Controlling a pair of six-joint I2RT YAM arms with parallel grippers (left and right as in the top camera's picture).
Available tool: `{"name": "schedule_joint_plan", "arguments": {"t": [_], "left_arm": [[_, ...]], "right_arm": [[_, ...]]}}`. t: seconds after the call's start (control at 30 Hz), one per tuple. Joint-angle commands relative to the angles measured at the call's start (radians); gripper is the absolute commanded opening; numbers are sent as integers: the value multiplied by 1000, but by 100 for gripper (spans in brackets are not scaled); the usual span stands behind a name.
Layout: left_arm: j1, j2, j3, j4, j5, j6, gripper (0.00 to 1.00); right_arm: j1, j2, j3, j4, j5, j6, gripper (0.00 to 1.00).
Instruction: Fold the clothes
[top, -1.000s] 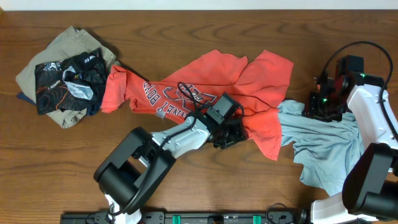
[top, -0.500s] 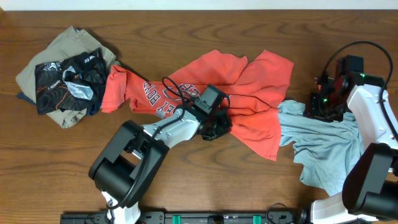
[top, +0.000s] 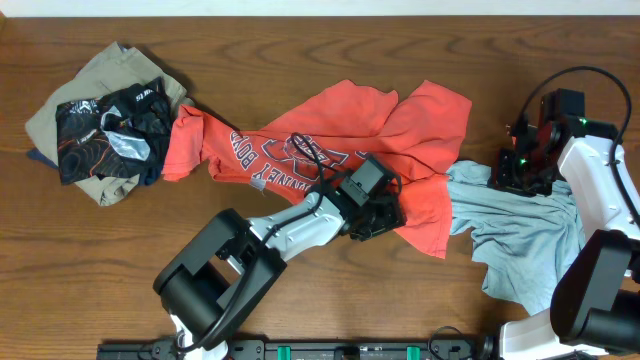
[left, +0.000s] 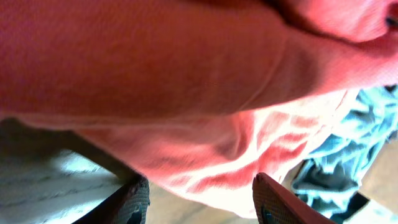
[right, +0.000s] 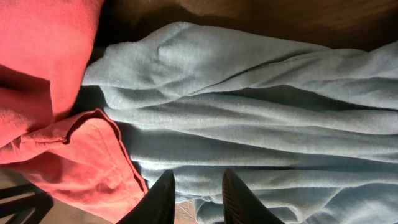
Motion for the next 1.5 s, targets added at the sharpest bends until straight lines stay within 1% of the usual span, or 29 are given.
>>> {"name": "schedule_joint_plan", "arguments": {"t": [0.0, 0.03, 0.07, 0.1, 0.13, 0.23, 0.33, 0.47, 0.53, 0.63, 0.67, 0.73, 0.8, 0.9, 1.0, 1.07, 1.13, 1.3, 1.47], "left_arm": [[2, 97, -11, 21, -144, -19, 56], [5, 112, -11, 39, -132, -19, 55], [8, 126, -11, 54, -122, -18, 43], [12, 132, -11, 56, -121, -17, 22], [18, 132, -11, 51, -120, -6, 6], [41, 111, -11, 16, -74, 68, 6], [76, 48, -11, -150, -53, 140, 6], [153, -98, -11, -448, -61, 314, 6], [217, -192, -11, -612, -105, 379, 6], [354, -360, -11, -838, -268, 405, 6], [404, -412, -11, -887, -315, 405, 6], [520, -516, -11, -949, -367, 405, 6], [631, -599, -11, -971, -366, 406, 6], [796, -711, -11, -975, -354, 426, 6], [909, -779, -11, -970, -319, 479, 6], [954, -801, -11, -970, -288, 524, 6], [973, -808, -11, -973, -267, 565, 6], [976, -806, -11, -986, -258, 682, 6], [976, -806, -11, -988, -258, 685, 6]], "right_arm": [[14, 0, -1, -3, 7, 4, 24], [15, 0, -1, -4, 7, 4, 24], [15, 0, -1, -5, 7, 4, 25], [14, 0, -1, -5, 7, 4, 25], [14, 0, -1, -5, 8, 4, 25], [14, 0, -1, -5, 16, 4, 25], [14, 0, -1, -6, 32, 4, 25], [14, 0, -1, -6, 44, 4, 26], [14, 0, -1, -7, 53, 4, 27], [15, 0, -1, -11, 53, 3, 27], [16, 0, -1, -12, 37, -6, 26], [24, 0, -1, -19, -64, -87, 24], [42, 0, -3, -34, -146, -151, 22], [90, 1, -14, -42, -173, -202, 18], [164, 6, -31, -36, -162, -226, 17], [209, 10, -41, -26, -130, -225, 16], [250, 10, -60, -8, -93, -224, 16], [319, 10, -134, 57, -87, -224, 16], [353, 10, -243, 160, -87, -196, 17]]}}
